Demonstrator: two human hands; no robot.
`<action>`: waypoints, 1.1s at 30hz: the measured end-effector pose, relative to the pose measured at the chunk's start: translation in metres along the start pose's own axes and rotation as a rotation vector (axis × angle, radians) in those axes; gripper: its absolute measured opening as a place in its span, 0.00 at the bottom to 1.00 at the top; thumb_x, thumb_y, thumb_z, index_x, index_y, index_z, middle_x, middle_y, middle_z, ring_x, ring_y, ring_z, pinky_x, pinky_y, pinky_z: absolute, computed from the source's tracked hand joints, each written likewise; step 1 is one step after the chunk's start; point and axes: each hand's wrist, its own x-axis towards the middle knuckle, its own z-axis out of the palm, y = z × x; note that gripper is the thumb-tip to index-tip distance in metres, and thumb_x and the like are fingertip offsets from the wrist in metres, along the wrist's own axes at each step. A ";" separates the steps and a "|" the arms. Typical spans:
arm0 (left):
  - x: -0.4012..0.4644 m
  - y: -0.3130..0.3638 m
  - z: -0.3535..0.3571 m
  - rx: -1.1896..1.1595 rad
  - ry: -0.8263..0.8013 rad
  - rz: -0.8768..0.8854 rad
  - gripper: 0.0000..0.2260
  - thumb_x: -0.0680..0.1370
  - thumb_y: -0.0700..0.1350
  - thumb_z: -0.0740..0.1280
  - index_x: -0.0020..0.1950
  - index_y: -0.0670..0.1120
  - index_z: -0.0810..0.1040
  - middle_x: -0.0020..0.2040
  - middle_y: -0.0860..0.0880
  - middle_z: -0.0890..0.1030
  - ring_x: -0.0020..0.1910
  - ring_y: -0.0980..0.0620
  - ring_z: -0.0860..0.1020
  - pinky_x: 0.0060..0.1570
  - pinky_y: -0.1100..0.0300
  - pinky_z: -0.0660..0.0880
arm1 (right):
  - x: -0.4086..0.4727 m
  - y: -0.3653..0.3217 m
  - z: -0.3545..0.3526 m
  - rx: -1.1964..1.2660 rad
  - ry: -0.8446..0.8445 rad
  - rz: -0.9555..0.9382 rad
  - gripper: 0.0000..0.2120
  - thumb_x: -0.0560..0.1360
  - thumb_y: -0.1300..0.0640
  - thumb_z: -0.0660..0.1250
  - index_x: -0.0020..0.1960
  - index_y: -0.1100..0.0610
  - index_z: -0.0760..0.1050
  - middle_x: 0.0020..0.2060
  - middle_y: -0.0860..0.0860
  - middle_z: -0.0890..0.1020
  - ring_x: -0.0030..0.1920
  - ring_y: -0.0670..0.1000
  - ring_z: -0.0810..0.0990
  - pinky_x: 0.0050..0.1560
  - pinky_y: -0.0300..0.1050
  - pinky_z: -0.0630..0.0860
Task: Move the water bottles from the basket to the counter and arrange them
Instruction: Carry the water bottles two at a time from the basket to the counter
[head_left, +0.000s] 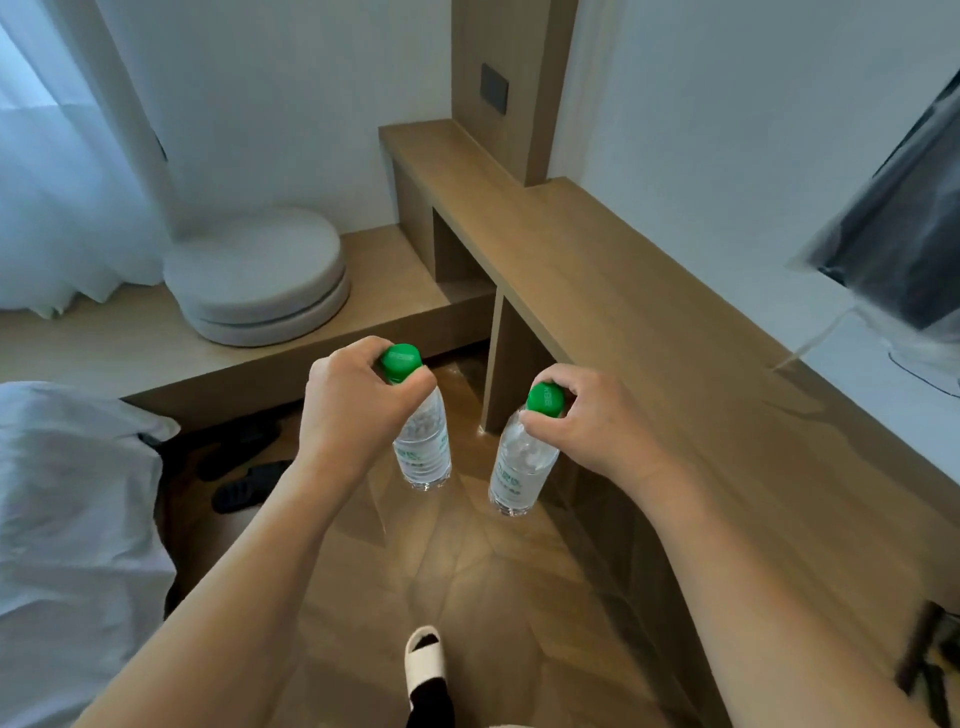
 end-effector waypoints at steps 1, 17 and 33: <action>0.022 -0.003 0.004 0.002 -0.009 0.011 0.06 0.70 0.49 0.73 0.42 0.47 0.82 0.32 0.53 0.78 0.32 0.55 0.75 0.30 0.68 0.67 | 0.020 -0.003 -0.001 0.003 -0.006 0.010 0.07 0.71 0.47 0.72 0.46 0.48 0.77 0.39 0.44 0.80 0.42 0.48 0.80 0.44 0.53 0.83; 0.342 -0.032 0.136 -0.060 -0.120 0.107 0.07 0.69 0.49 0.72 0.42 0.47 0.82 0.32 0.52 0.79 0.32 0.54 0.76 0.33 0.57 0.75 | 0.331 0.029 -0.025 0.094 0.059 0.152 0.06 0.71 0.51 0.74 0.44 0.48 0.78 0.38 0.47 0.80 0.40 0.48 0.79 0.39 0.49 0.79; 0.593 -0.008 0.277 -0.065 -0.382 0.212 0.09 0.68 0.48 0.71 0.36 0.43 0.78 0.29 0.46 0.76 0.27 0.54 0.68 0.28 0.54 0.69 | 0.557 0.083 -0.076 0.110 0.201 0.335 0.05 0.70 0.51 0.73 0.43 0.48 0.77 0.36 0.46 0.79 0.36 0.46 0.76 0.34 0.44 0.72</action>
